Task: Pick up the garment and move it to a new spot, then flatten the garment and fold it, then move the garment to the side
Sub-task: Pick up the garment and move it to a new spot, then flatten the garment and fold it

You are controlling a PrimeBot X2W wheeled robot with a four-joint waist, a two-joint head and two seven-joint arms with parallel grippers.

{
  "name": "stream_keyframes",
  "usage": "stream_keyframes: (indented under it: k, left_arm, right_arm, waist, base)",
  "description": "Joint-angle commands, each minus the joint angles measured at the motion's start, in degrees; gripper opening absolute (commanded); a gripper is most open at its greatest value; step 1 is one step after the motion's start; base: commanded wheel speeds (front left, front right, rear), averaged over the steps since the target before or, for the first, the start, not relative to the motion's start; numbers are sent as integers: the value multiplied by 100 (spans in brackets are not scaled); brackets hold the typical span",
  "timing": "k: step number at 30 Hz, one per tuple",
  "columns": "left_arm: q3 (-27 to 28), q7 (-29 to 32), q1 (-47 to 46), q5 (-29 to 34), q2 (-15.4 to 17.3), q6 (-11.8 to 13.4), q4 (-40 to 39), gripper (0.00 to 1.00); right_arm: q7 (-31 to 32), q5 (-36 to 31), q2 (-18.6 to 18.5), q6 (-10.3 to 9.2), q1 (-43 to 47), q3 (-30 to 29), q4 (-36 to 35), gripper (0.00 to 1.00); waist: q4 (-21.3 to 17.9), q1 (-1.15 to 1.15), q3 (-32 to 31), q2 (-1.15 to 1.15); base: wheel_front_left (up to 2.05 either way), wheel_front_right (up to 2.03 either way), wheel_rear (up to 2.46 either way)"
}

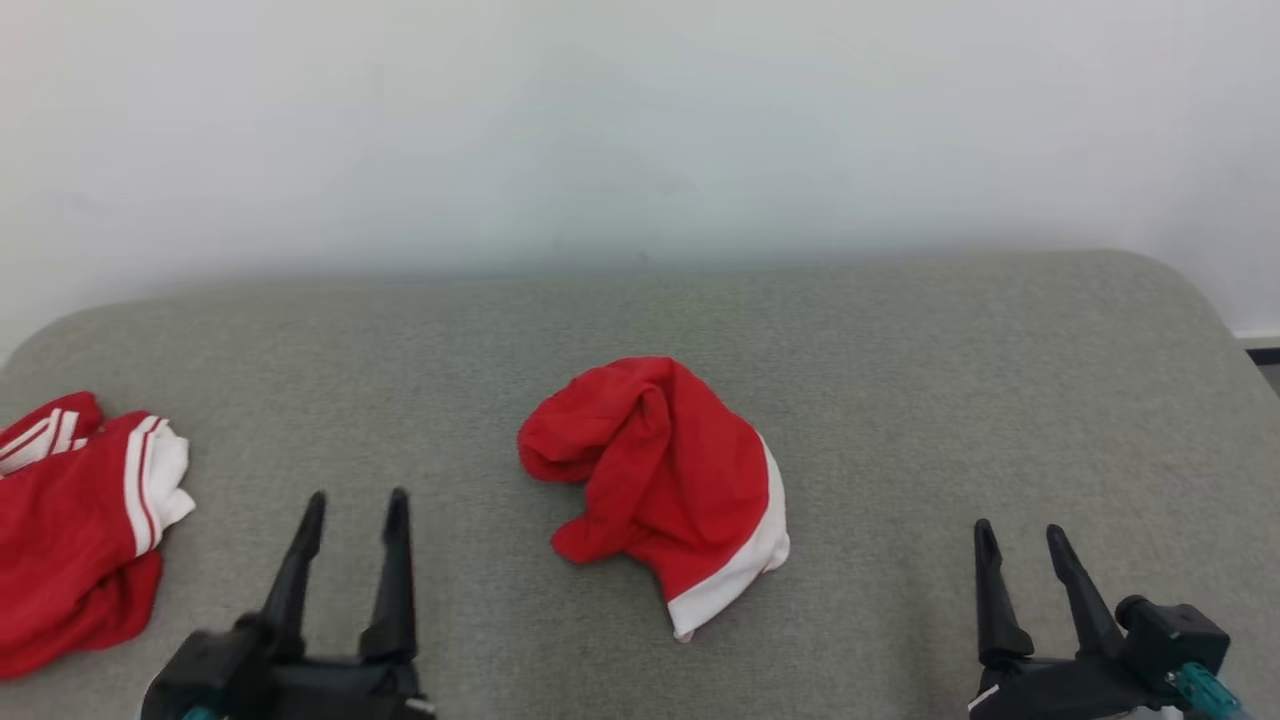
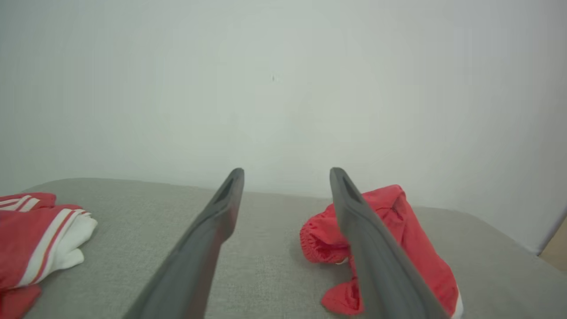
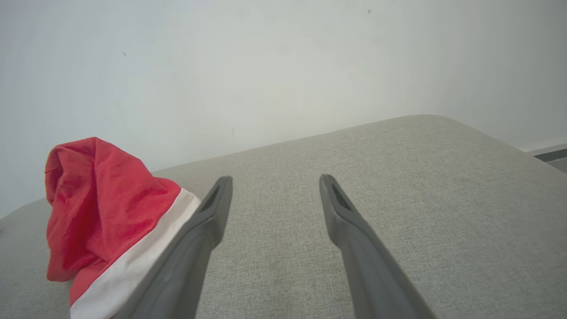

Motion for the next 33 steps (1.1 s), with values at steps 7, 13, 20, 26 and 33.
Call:
stream_keyframes:
  k: [7,13,20,26,33]
  left_arm:
    - [443,-17,969,276,-169,-152,-605,100]
    - [357,-17,1302,441,-134,-233,-775,100]
    - [84,-18,1548,378,83,-239,-516,100]
    - [48,-18,1468,307,131,-240,-395,100]
    - [-43,-18,1392,282,133,-241,-385,100]
  right_arm:
    - [-225,-152,-5,-12,39,-114,223,100]
    - [-264,-302,-7,-12,184,-148,426,100]
    - [-224,-420,-8,-12,252,-135,687,100]
    - [-182,-420,-8,-12,191,-106,731,100]
    - [-138,-411,-8,-12,144,-82,696,100]
  waist:
    - [467,0,-115,0]
    - [607,0,-200,0]
    - [619,0,-257,0]
    - [577,0,-236,0]
    - [579,0,-199,0]
  base:
    - [0,0,0]
    - [0,0,0]
    - [0,0,0]
    - [0,0,0]
    - [0,0,0]
